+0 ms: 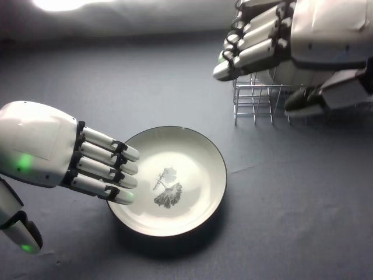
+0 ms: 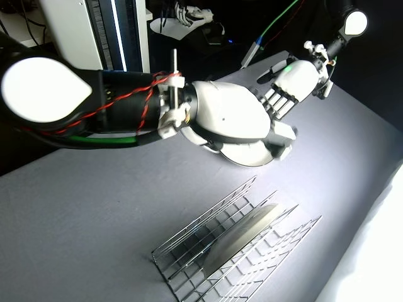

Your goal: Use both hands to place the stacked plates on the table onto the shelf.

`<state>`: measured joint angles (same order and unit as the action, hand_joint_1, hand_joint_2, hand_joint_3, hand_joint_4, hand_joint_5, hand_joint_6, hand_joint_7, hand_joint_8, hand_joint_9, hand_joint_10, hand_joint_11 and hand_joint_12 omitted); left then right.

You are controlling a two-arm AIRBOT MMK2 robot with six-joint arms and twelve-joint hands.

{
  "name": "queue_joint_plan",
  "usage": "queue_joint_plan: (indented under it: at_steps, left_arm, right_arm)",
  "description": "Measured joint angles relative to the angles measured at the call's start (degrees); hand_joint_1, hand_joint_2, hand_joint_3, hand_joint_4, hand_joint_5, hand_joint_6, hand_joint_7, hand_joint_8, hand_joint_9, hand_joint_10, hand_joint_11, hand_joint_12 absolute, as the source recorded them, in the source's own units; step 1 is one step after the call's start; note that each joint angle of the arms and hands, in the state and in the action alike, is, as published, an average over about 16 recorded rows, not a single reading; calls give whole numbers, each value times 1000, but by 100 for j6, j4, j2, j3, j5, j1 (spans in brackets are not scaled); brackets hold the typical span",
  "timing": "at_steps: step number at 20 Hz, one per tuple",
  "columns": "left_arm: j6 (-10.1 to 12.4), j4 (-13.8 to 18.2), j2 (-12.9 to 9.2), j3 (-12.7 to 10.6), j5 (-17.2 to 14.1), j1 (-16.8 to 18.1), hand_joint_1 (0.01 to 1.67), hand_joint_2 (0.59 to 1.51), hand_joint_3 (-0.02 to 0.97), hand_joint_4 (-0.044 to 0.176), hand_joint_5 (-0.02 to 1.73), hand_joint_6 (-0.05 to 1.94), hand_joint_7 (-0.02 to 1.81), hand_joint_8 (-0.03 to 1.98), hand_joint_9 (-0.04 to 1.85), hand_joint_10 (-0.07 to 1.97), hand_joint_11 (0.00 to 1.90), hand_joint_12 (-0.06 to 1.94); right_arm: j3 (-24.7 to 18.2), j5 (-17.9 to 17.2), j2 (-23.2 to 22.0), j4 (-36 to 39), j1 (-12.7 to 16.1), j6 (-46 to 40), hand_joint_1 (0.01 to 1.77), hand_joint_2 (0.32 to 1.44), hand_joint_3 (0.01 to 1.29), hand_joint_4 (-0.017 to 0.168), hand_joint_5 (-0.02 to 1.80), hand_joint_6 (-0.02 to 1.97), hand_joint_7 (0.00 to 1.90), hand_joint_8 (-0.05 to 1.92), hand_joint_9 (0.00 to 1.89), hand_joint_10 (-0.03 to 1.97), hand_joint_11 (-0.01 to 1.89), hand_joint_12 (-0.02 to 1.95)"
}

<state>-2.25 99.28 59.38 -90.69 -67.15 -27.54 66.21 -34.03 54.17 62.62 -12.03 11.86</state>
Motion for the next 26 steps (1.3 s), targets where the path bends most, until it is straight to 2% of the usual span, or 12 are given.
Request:
queue_joint_plan:
  at_steps: [5,11,13,17,26]
  left_arm:
    - [-117,44,113,-74,49,-77,21,1070,16,-2,25,3,28,17,21,16,16,9]
    - [-246,39,150,-170,67,-236,22,1071,17,-6,12,-8,23,16,21,16,15,9]
    - [-300,21,154,-191,69,-318,22,1070,17,-7,7,-11,22,16,21,16,15,9]
    - [-418,-37,161,-205,79,-504,22,1068,17,-10,-2,-19,24,16,20,16,15,8]
    - [-644,-229,174,-168,136,-887,22,1068,18,-12,-11,-24,26,9,14,12,16,0]
  right_arm:
    - [-63,-352,60,754,-160,91,1002,1003,13,4,295,30,275,17,271,20,70,646]
    - [-76,-515,107,1213,-376,166,959,946,14,3,98,31,71,17,65,19,13,220]
    - [-76,-544,124,1304,-447,179,979,922,14,3,65,30,42,17,37,19,13,131]
    - [-75,-556,165,1411,-576,204,1032,877,14,3,28,30,19,17,18,19,21,69]
    - [-44,-355,501,1452,-769,247,1176,830,14,3,14,30,22,17,22,19,22,223]
